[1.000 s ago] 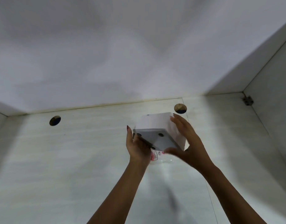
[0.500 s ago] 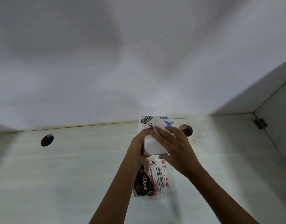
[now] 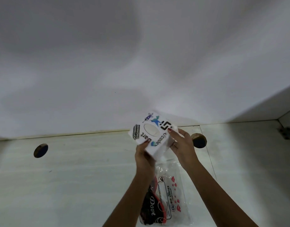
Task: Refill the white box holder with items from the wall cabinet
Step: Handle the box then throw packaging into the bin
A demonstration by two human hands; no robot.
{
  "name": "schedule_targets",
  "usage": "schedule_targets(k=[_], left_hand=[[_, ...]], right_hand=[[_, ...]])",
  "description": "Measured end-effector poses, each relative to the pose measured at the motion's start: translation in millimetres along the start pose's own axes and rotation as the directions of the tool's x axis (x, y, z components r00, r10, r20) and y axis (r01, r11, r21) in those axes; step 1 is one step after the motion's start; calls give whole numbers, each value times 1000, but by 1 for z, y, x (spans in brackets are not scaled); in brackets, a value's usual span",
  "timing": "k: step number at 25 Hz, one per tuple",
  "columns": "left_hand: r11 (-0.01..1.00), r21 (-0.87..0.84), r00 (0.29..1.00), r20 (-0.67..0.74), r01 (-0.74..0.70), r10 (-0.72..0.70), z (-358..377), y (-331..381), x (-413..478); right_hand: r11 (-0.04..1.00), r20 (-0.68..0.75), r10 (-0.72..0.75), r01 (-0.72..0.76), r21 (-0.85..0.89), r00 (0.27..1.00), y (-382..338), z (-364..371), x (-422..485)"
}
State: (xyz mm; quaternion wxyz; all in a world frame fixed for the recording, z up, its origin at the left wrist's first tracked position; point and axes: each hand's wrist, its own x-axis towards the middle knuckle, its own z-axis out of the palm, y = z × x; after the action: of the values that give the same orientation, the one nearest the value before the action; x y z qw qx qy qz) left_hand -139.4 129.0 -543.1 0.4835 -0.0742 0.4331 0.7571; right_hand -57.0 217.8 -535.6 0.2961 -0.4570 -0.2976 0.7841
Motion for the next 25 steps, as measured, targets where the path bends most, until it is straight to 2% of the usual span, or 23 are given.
schedule_targets(k=[2, 4, 6, 7, 8, 10, 12, 13, 15, 17, 22, 23, 25], left_hand=[[999, -30, 998, -52, 42, -44, 0, -23, -7], [994, -25, 985, -131, 110, -112, -3, -34, -9], [980, 153, 957, -277, 130, -84, -7, -28, -9], [944, 304, 942, -335, 130, -22, -13, -20, -7], [883, 462, 940, -332, 86, 82, -22, -11, -1], [654, 755, 961, -144, -48, 236, -41, 7, 16], [420, 894, 973, 72, -160, 218, -53, 17, 31], [359, 912, 970, 131, -199, 204, -55, 18, 36], [305, 915, 952, 195, -262, 234, -56, 19, 44], [288, 905, 934, 237, -312, 268, -53, 22, 52], [179, 914, 923, 329, -364, 198, -50, 36, 62], [151, 917, 922, 342, -369, 181, -47, 40, 62], [54, 940, 928, 322, -337, 189, -39, 41, 56]], right_hand=[[999, -81, 11, -14, -34, 997, 12, 0, 12], [990, -98, 58, -70, -120, 994, 14, -3, 22], [979, -80, 72, -86, -184, 994, 12, -4, 31], [971, -87, 72, -90, -220, 994, 11, -3, 36], [963, -97, 67, -90, -255, 993, 11, -3, 42], [941, -92, 31, -60, -332, 995, 11, 1, 52], [864, -75, -93, 43, -501, 993, 12, 10, 58], [786, -70, -175, 97, -610, 982, 12, 13, 60], [651, -35, -278, 161, -742, 960, 14, 16, 63], [591, -8, -320, 193, -783, 947, 18, 16, 66], [480, 27, -394, 230, -847, 919, 28, 15, 70], [473, 46, -380, 237, -849, 924, 26, 15, 68], [545, 59, -353, 257, -798, 934, 23, 7, 58]])
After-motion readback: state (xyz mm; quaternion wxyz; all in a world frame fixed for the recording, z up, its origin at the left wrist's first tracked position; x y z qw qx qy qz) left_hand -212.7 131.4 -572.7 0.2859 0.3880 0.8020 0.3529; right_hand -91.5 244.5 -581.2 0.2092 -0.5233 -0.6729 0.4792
